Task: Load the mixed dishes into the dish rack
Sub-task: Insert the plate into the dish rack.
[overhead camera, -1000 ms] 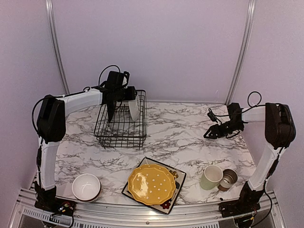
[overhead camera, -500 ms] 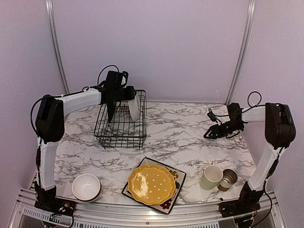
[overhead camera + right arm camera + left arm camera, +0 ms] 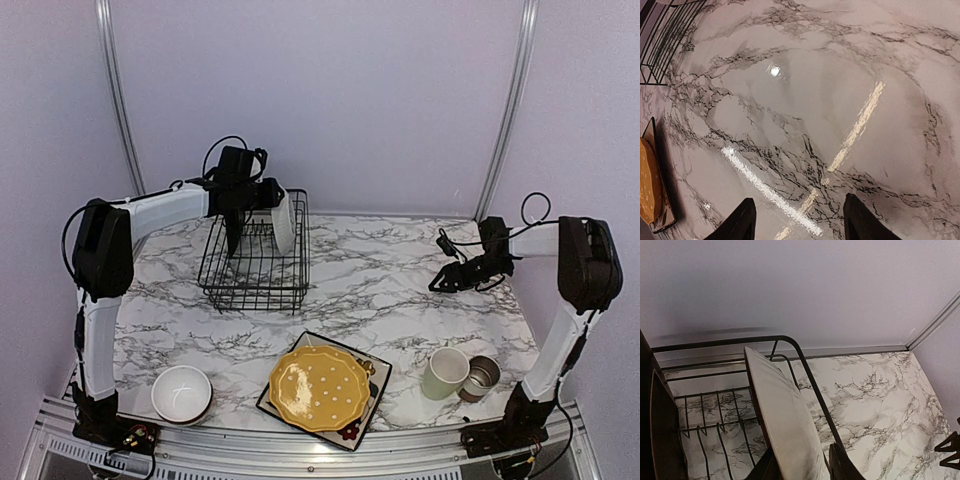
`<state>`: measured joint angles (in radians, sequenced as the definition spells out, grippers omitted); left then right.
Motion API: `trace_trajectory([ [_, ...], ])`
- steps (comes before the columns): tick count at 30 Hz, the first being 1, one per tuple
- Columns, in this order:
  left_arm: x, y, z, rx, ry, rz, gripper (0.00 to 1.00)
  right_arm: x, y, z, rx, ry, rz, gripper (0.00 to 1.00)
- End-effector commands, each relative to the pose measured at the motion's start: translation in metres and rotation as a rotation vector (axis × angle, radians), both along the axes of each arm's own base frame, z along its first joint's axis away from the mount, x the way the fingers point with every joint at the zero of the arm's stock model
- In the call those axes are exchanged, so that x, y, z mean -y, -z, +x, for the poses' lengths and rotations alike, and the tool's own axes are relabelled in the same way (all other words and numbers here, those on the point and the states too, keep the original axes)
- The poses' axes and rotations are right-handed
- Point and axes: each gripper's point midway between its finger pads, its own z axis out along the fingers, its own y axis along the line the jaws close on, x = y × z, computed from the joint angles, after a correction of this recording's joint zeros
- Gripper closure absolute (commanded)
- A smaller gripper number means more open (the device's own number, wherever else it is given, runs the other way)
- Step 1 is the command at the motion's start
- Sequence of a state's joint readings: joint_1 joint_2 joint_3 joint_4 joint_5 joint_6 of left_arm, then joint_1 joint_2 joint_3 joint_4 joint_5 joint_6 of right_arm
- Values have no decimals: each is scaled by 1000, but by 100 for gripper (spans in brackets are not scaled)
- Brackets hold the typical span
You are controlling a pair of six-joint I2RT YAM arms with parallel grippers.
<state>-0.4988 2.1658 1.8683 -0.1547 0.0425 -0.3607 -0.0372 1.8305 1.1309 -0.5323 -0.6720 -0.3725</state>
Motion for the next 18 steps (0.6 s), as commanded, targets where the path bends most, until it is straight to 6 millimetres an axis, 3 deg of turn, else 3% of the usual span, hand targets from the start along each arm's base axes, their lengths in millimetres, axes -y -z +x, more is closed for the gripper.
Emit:
trace_trajectory([
  [1,20,-39,-2,73,70,-77,68,-3,-12,7,35,-19,4,42],
  [3,19,-38,-2,71,69,-74,70,-4,-11,6,35,-19,4,42],
  [9,17,-38,-3,58,78,-99,87,-3,-10,6,30,-18,4,42],
  [18,5,-57,-1,54,117,-297,100,-3,-11,6,33,-19,1,42],
])
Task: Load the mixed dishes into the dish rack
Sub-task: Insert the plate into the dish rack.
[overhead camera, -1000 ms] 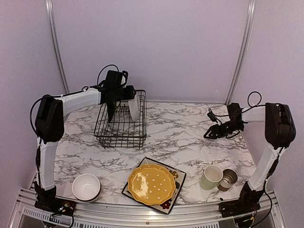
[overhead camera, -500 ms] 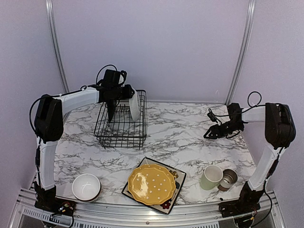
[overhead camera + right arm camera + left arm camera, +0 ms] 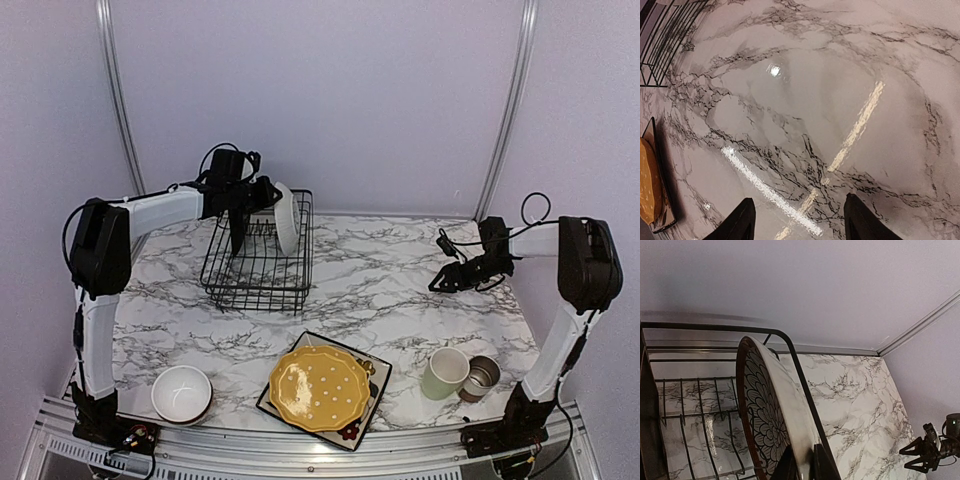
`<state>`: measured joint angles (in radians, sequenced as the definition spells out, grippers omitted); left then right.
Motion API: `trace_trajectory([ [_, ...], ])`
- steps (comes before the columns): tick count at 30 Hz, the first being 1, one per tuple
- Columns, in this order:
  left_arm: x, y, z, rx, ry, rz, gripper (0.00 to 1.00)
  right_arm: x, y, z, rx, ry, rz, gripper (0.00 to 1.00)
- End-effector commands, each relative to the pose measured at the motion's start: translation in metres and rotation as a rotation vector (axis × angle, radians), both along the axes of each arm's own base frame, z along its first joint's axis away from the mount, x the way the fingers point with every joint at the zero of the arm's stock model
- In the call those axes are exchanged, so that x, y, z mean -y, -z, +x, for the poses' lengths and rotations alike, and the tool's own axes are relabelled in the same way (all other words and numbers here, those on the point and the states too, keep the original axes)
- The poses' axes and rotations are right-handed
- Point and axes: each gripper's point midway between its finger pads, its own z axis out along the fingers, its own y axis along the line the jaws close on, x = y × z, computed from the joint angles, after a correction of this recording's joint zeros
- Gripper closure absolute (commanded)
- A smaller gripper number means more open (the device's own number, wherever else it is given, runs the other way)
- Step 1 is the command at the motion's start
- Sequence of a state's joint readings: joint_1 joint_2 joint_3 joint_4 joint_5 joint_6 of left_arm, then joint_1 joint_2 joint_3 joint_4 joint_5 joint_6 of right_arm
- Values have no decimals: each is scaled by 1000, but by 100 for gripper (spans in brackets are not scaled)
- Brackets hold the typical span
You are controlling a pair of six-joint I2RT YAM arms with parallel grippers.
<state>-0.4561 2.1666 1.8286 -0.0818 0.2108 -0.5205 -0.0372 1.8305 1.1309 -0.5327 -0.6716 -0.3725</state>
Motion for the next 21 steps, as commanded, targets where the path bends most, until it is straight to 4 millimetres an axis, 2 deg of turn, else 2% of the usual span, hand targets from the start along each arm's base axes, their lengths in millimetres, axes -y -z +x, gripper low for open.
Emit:
trace_trajectory([
  [1,2,-60,-1,149,56,-110,100,-4,-11,7,33,-19,2,42],
  [12,-19,-98,-6,204,73,-172,100,-4,-10,6,28,-20,5,41],
  [17,-25,-107,-6,212,66,-188,100,-4,-11,6,29,-20,5,41],
  [21,-26,-106,-3,201,66,-226,100,-4,-11,6,31,-20,5,41],
])
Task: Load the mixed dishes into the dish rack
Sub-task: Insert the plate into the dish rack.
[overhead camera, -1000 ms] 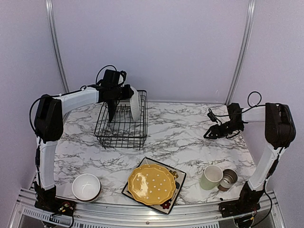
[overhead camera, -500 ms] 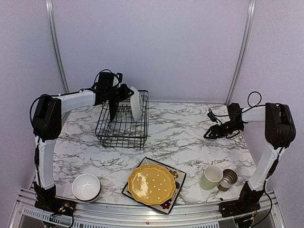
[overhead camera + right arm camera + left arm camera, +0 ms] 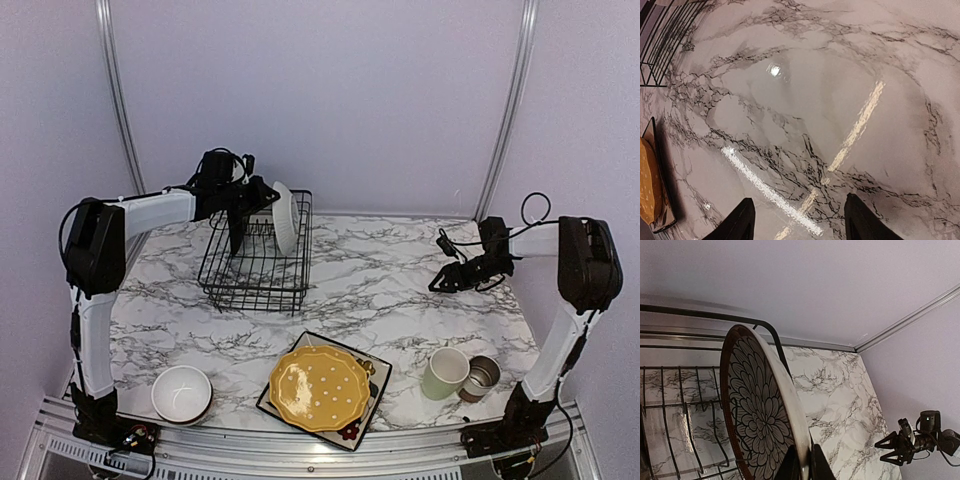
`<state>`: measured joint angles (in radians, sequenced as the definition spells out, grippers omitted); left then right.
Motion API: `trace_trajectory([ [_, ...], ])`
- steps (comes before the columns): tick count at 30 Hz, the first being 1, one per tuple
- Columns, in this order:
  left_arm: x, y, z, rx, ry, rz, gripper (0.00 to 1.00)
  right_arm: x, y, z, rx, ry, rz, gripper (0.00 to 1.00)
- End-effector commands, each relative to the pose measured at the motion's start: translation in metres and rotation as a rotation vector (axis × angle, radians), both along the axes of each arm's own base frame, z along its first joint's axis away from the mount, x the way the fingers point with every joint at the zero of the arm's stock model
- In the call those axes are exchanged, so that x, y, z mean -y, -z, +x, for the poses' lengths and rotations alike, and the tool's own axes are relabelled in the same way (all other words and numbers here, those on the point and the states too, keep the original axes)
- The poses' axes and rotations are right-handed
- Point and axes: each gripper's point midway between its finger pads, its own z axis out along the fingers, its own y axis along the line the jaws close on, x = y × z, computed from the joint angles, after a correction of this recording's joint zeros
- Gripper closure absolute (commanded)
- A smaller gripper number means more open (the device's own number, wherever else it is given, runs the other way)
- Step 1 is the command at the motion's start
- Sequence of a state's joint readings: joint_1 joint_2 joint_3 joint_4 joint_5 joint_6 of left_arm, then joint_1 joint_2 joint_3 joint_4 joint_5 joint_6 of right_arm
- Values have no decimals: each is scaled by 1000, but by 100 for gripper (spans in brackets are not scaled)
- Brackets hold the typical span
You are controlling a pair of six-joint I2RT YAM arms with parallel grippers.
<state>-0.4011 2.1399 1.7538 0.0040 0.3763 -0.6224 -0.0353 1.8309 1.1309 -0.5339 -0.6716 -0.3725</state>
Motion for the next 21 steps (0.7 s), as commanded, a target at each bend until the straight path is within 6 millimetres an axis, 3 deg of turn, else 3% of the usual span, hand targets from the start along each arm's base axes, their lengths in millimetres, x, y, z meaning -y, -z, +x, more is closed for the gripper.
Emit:
trace_trajectory([
  [1,-16,-100,3,251,-18,-87,100,-3,-11,6,32,-18,5,41],
  [9,-23,-64,16,210,-67,9,100,-3,-11,6,32,-19,4,41],
  [13,-29,-53,22,198,-95,75,70,-3,-10,6,29,-19,6,41],
  [18,-46,-51,23,200,-164,177,61,-4,-9,6,25,-21,6,40],
  [21,-58,-53,24,194,-207,246,50,-6,-7,6,20,-25,5,40],
])
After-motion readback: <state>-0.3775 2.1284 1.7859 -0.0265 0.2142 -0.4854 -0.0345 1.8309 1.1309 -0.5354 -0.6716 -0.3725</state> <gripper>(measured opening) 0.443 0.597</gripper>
